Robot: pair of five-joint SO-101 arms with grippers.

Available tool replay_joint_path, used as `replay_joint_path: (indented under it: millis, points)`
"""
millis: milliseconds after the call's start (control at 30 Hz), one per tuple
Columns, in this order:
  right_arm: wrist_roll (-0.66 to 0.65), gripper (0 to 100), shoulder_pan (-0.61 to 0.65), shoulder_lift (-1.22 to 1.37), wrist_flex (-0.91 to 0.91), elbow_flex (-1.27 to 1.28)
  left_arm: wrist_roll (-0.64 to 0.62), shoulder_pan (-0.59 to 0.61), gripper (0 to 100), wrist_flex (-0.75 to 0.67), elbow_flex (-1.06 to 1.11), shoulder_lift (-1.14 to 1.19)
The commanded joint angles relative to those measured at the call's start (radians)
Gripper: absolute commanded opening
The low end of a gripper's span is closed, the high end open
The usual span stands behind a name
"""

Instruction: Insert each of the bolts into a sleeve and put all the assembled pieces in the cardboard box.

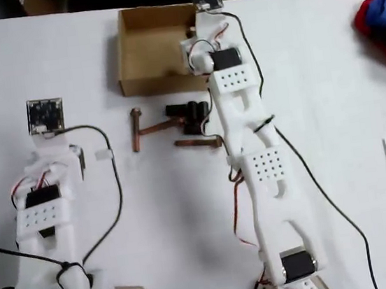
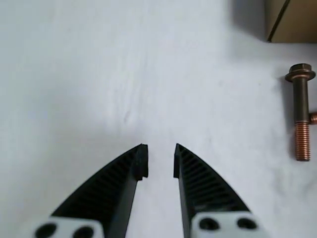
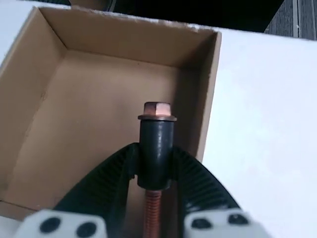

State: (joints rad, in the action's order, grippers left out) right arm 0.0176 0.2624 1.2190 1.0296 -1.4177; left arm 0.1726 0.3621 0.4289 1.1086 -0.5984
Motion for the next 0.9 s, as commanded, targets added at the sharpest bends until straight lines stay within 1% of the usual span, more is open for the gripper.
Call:
replay_joint_path:
  millis: [0,233,333,400,567,700,767,867]
  points:
    - [-0.003,1.9,0.021,-0.015,-0.03,-0.009,0.0,0.002,11,-0.018,-0.004,-0.008]
    - [-0.011,1.9,0.025,0.007,-0.044,0.061,0.0,0.002,11,-0.015,-0.004,-0.008]
    - [-0.072,1.9,0.028,0.027,-0.044,0.061,0.0,0.002,11,-0.014,-0.004,-0.008]
    - [-0.087,1.9,0.028,0.031,-0.045,0.061,0.0,0.002,11,-0.014,-0.004,-0.008]
    - [-0.092,2.3,0.024,0.038,-0.079,0.061,0.0,0.002,11,-0.014,-0.004,-0.008]
    - [-0.095,2.9,0.045,0.035,-0.079,0.061,0.0,0.002,11,-0.023,0.015,-0.006]
    - [-0.095,6.7,0.054,0.031,-0.077,0.061,0.0,0.0,11,-0.037,0.024,-0.006]
    - [-0.095,14.9,0.067,0.028,-0.073,0.06,0.0,0.0,11,-0.043,0.031,-0.006]
